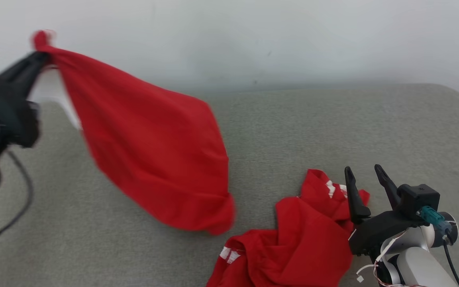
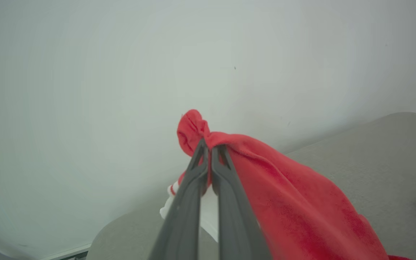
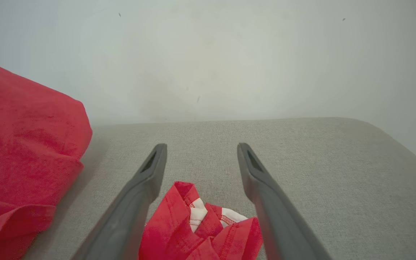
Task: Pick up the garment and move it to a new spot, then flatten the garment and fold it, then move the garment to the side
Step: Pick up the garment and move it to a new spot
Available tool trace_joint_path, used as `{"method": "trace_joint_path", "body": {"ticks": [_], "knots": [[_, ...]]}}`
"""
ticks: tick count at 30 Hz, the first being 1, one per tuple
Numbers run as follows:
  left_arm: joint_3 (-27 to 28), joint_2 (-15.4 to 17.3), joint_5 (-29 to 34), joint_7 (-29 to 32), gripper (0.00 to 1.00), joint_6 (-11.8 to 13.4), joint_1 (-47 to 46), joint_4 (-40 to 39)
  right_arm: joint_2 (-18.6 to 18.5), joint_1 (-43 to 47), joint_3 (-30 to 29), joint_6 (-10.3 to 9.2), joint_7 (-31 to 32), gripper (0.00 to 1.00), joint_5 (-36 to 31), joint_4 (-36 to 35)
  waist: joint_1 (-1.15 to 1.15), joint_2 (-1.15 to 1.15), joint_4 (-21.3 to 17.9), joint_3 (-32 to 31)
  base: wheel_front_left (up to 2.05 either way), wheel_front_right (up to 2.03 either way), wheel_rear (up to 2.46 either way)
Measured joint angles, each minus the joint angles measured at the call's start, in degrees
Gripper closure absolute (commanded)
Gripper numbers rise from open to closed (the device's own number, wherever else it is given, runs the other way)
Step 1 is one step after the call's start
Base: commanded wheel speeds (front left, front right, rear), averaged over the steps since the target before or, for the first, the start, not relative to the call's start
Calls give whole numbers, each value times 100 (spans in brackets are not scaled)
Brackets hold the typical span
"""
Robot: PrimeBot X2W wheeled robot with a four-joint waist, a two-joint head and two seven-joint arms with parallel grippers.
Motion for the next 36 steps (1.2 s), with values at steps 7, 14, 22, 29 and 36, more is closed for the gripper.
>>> {"method": "trace_joint_path", "body": {"ticks": [7,14,22,29,36], "knots": [[188,627,-3,2,100,52,-95,547,1,0,22,-3,2,0,-1,-59,0,0,369,72,0,0,0],[220,1035,13,-68,100,52,-88,1024,-34,-21,60,-43,18,0,-36,-148,0,0,678,225,0,0,0],[341,1255,155,-242,100,145,-161,1306,-65,-131,116,-43,68,0,-85,-132,0,0,869,363,0,0,0],[375,1464,245,-378,100,146,-434,1340,-86,-126,178,-43,146,0,-114,-151,0,0,915,385,0,0,0],[348,982,0,-420,100,89,-129,1301,-85,-132,283,-43,221,0,-170,-199,0,0,916,527,0,0,0]]}}
